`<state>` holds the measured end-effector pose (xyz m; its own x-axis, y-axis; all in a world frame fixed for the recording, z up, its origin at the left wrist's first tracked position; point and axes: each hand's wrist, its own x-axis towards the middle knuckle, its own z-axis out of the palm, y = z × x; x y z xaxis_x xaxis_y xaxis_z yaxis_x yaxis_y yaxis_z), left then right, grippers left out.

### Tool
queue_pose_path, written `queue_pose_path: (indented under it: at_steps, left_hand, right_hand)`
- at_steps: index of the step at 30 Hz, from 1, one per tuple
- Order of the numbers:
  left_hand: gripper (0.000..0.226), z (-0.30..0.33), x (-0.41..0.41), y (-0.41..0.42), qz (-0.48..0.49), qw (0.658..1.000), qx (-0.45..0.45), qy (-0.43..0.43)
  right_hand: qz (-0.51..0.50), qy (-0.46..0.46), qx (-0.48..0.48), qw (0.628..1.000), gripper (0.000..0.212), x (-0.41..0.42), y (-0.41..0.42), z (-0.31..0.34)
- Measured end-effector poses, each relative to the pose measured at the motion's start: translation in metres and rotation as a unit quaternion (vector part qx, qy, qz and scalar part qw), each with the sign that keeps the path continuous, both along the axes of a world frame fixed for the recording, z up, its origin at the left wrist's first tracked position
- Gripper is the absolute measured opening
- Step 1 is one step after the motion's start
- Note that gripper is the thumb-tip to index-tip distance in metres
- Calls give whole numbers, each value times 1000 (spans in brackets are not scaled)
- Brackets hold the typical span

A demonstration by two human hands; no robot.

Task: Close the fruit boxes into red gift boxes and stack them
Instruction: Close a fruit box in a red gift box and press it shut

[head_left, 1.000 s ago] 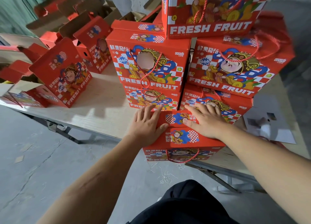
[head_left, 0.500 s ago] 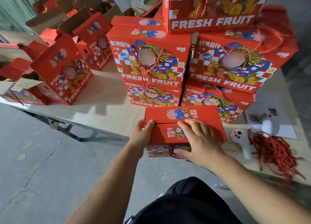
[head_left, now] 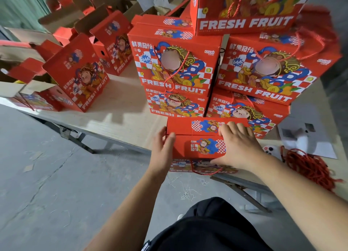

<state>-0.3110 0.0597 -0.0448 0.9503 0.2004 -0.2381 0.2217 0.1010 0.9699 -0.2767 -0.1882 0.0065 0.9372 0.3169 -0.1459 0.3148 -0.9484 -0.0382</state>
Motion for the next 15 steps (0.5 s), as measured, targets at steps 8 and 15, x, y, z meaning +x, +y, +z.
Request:
queue_pose_path:
  at_steps: [8,15]
  left_hand:
    - [67,1,-5,7,-69,866,485,-104]
    - [53,10,19,20,-136,777,600,-133]
  right_hand:
    - [17,-95,30,995,101,-13,-5,-5]
    - [28,-43,20,998,105,-6,-10,-9]
